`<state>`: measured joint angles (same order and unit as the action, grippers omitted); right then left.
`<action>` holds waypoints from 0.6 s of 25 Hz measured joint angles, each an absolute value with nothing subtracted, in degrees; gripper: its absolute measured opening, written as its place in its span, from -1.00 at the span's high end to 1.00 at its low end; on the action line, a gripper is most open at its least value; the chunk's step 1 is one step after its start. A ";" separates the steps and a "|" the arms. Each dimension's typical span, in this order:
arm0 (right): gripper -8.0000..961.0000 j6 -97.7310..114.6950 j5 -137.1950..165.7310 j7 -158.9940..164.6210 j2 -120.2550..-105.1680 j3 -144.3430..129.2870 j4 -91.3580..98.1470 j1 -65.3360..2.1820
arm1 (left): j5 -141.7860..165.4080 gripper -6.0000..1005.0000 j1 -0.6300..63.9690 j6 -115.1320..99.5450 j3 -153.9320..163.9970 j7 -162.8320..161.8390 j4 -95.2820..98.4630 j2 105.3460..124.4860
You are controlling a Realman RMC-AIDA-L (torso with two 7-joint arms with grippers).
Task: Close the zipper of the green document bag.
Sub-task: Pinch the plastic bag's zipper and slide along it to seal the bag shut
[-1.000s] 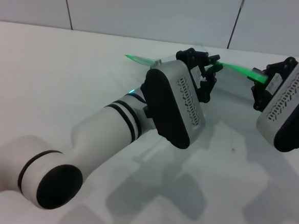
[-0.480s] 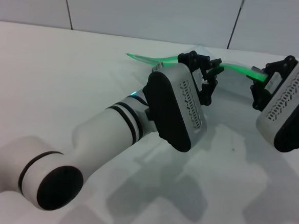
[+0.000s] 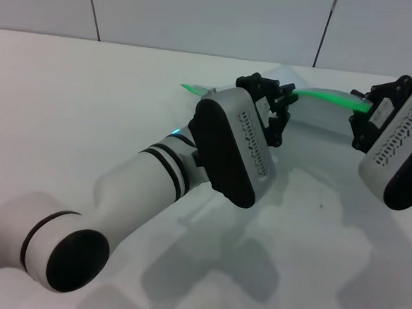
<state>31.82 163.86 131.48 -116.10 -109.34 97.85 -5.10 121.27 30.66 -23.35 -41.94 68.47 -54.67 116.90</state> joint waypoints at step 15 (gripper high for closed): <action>0.58 31.82 163.92 131.39 -116.19 -106.25 99.33 -3.04 | 117.49 0.82 29.95 -24.29 -42.38 68.57 -50.43 116.78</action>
